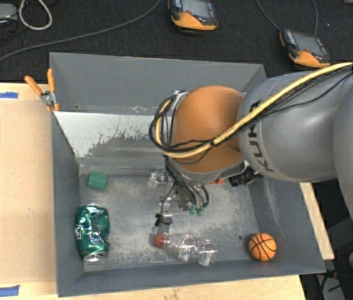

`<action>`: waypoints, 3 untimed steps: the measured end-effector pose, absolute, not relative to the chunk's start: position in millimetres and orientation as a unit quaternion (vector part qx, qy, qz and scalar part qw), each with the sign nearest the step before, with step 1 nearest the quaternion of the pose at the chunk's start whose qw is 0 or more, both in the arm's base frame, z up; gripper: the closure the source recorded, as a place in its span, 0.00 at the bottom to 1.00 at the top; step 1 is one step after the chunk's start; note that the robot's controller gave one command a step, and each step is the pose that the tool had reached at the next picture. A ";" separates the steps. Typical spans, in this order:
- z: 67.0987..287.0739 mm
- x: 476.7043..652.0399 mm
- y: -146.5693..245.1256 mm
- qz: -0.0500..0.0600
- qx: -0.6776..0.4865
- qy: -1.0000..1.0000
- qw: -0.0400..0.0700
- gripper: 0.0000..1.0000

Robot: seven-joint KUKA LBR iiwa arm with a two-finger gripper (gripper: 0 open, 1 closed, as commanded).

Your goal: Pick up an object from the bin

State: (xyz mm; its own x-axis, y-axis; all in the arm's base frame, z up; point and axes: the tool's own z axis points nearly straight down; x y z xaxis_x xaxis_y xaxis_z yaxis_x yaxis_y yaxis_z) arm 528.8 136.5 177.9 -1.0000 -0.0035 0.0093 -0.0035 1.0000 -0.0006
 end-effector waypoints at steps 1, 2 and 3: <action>182.4 530.4 135.4 0.000 0.000 -1.000 0.001 0.00; 109.5 506.7 75.0 0.000 0.084 -0.996 0.001 0.00; 94.4 493.7 62.4 -0.002 0.128 -0.992 -0.001 0.00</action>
Offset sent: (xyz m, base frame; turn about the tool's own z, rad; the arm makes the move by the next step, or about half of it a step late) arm -0.0348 -0.0957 -0.1079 -0.2493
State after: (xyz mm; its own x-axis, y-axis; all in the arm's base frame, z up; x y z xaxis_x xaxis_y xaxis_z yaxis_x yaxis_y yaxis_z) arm 493.7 62.4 94.4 -0.9673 -0.2537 -0.0016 -0.2537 0.9673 0.0030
